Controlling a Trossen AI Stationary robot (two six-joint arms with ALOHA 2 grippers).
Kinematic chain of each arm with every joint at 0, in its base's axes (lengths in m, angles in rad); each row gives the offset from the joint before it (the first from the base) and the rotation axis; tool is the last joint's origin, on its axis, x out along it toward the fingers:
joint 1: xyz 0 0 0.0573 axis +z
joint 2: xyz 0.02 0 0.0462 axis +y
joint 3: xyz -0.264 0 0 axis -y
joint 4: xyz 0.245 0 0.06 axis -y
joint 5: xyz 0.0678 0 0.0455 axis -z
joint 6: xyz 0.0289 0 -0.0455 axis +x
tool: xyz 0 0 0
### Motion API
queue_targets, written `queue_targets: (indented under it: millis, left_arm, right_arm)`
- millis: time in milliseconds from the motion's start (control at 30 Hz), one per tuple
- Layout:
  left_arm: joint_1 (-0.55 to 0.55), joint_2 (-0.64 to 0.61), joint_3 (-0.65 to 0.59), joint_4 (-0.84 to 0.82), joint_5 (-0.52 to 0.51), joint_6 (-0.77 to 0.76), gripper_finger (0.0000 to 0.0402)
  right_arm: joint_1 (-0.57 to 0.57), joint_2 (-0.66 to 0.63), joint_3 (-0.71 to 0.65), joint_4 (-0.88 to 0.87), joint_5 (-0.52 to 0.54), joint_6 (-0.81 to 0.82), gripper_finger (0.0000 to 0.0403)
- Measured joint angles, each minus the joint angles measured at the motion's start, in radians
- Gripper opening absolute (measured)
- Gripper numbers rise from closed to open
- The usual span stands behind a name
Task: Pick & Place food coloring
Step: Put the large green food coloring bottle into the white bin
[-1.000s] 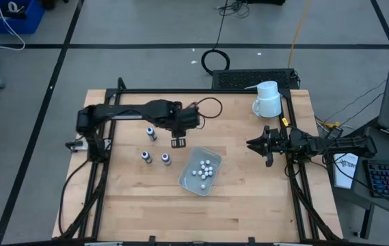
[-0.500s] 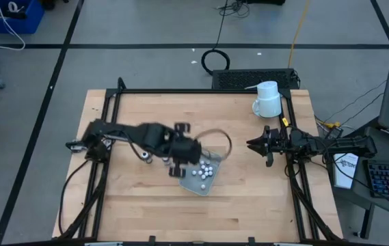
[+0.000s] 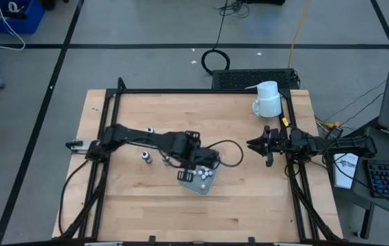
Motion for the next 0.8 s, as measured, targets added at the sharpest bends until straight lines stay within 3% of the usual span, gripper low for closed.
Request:
queue_targets:
  millis: [333,800]
  left_arm:
    - [0.044,0.069,-0.007,-0.022,0.076,0.022,0.0121]
    - [0.071,0.069,-0.128,0.056,0.153,0.049,0.0121]
  right_arm:
    - [0.0,0.0,0.0,0.002,0.0,0.0,0.0077]
    - [0.0,0.0,0.0,0.006,0.0,0.0,0.0077]
